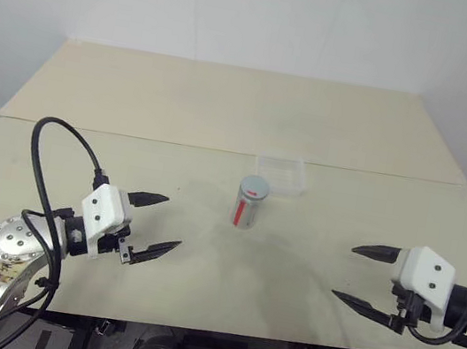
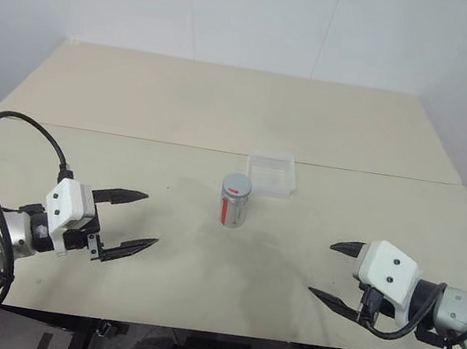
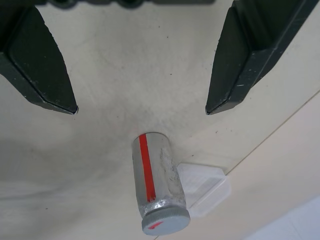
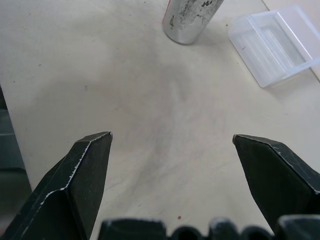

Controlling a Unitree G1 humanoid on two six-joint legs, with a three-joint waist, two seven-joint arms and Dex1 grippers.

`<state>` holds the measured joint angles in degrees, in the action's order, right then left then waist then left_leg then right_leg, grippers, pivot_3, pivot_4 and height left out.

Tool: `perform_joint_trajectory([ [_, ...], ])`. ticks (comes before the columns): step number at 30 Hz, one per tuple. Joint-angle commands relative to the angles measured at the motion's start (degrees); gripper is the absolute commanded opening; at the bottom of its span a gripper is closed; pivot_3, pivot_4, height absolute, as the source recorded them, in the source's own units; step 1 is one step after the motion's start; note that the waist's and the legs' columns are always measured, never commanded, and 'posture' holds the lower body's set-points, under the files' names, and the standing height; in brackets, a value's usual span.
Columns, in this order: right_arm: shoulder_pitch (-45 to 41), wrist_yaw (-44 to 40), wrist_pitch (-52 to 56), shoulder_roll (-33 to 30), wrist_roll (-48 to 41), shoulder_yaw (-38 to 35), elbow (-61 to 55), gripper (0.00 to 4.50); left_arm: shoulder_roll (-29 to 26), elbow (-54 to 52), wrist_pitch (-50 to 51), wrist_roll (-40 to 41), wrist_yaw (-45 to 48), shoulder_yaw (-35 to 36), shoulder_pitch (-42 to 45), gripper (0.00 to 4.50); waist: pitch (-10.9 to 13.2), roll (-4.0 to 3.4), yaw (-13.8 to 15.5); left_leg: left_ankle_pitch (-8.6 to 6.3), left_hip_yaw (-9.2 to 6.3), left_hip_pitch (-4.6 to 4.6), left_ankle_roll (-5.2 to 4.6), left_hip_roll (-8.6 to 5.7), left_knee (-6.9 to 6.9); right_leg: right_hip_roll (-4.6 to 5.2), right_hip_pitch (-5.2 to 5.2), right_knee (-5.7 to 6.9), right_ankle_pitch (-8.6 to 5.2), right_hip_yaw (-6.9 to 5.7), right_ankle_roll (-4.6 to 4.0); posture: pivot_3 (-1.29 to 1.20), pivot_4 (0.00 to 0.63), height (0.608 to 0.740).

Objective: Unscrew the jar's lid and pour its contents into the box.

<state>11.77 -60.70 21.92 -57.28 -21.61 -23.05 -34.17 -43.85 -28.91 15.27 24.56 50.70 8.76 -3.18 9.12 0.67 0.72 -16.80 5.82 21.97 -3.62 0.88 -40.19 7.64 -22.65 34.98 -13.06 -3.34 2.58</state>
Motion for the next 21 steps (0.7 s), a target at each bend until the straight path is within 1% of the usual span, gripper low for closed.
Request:
perform_joint_trajectory([
  [1,-0.58,0.38,-0.67,0.35,-0.43,-0.16,-0.6,4.5,-0.27,-1.4,-0.94,-0.16,-0.09,1.35,-0.65,4.42,0.0,0.0,0.0,0.0,0.0,0.0,0.0,0.0,0.0,0.0,0.0,0.0,0.0,0.0,0.0,0.0,0.15,0.74],
  [4,-2.06,1.09,-0.58,1.06,-0.99,0.68,0.1,4.5,-0.3,-0.48,-1.68,-1.14,0.09,1.12,-2.04,4.42,0.0,0.0,-0.04,0.0,0.0,0.0,0.0,0.0,0.0,0.0,0.0,-0.01,0.0,0.01,0.0,0.0,0.15,0.74],
  [12,-5.44,3.88,1.07,2.99,-1.26,2.8,-0.42,4.5,2.42,0.79,-1.73,-3.84,-2.61,-1.52,0.12,4.42,0.0,0.0,0.16,-0.01,-0.01,0.03,-0.01,-0.01,0.0,0.0,-0.02,-0.01,0.01,-0.01,-0.01,0.0,0.15,0.74],
  [14,-5.88,4.67,1.5,3.44,-1.36,3.43,-0.92,4.5,4.61,0.99,-1.47,-5.0,-4.89,-3.0,1.06,4.42,0.0,0.0,0.18,0.0,0.0,0.06,-0.01,-0.01,0.0,0.0,-0.03,-0.02,0.01,-0.01,-0.01,0.0,0.15,0.74],
  [16,-6.42,5.81,1.5,4.17,-0.77,4.62,-1.07,4.5,8.07,2.29,-4.11,-7.93,-7.57,-5.44,1.26,4.42,0.0,0.0,0.14,0.0,-0.01,0.04,-0.01,-0.01,-0.01,0.0,-0.01,-0.02,0.01,-0.01,0.0,0.0,0.15,0.74],
  [18,-7.53,7.37,1.82,5.24,-0.32,5.94,-0.82,4.5,11.95,3.83,-5.68,-9.43,-10.15,-7.31,0.91,4.42,-0.01,0.01,0.05,0.0,0.0,0.03,-0.01,-0.02,-0.01,0.0,0.0,-0.01,0.02,0.0,0.0,0.0,0.15,0.74],
  [21,-8.49,8.46,1.68,5.73,0.46,7.39,-0.5,4.5,16.3,5.41,-8.46,-11.5,-12.43,-10.07,0.32,4.42,-0.02,0.02,-0.04,0.0,0.0,0.03,-0.01,-0.01,-0.01,0.0,-0.01,0.0,0.02,-0.01,0.0,0.0,0.15,0.74],
])
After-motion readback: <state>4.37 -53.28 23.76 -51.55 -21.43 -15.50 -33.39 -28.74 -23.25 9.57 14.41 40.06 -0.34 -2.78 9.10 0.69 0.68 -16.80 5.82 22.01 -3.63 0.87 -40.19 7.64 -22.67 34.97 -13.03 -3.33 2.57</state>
